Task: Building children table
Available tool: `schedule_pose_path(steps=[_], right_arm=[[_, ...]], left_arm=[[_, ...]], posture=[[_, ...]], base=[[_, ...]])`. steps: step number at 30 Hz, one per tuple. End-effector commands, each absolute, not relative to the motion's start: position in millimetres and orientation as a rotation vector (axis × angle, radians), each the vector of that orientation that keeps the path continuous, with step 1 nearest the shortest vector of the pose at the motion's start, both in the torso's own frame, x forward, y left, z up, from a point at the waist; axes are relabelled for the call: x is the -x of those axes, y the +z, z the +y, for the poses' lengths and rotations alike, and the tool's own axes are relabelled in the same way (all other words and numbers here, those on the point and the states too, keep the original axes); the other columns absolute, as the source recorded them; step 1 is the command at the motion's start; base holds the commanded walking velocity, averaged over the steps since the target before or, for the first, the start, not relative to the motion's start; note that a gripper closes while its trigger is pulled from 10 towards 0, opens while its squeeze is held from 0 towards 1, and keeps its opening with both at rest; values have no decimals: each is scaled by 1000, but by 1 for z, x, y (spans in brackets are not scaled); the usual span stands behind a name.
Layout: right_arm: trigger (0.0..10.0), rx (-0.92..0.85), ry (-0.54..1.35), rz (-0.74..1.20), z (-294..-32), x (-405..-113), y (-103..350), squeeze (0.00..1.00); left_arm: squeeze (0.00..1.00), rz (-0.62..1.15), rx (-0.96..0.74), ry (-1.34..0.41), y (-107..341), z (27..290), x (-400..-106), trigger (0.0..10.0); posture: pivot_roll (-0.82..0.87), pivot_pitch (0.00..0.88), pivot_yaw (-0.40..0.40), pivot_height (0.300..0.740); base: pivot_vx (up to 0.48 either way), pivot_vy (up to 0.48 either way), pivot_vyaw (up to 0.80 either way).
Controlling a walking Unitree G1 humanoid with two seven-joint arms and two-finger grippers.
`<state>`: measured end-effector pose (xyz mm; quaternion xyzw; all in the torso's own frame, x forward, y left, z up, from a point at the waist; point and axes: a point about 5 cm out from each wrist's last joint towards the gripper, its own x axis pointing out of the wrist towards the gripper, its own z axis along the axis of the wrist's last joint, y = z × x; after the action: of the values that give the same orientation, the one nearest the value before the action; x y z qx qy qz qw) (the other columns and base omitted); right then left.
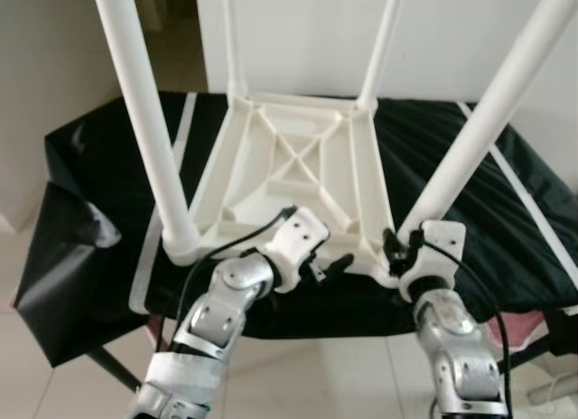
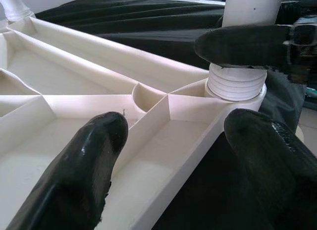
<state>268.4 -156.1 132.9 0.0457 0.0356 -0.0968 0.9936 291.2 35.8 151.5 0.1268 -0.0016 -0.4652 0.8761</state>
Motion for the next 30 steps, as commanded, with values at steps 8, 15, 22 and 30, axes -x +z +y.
schedule_pose_path(steps=[8, 15, 22, 30], right_arm=[[10000, -134, -206, 211, -146, -266, 111, 0], [10000, -132, -223, 213, -143, -266, 113, 0], [10000, -117, -212, 183, -145, -267, 118, 871], [10000, -85, -61, 95, -158, -263, 132, 1000]], left_arm=[[0, -3, -260, -945, 153, 36, -291, 10000], [0, -9, -265, -936, 155, 37, -293, 10000], [0, -10, -265, -938, 156, 37, -292, 10000], [0, -11, -271, -939, 157, 37, -293, 10000]], posture=[[-43, 24, -36, 740], [-51, 20, -47, 740], [-54, 23, -47, 740], [-58, 26, -39, 740]], base=[[0, 0, 0], [0, 0, 0], [0, 0, 0], [0, 0, 0]])
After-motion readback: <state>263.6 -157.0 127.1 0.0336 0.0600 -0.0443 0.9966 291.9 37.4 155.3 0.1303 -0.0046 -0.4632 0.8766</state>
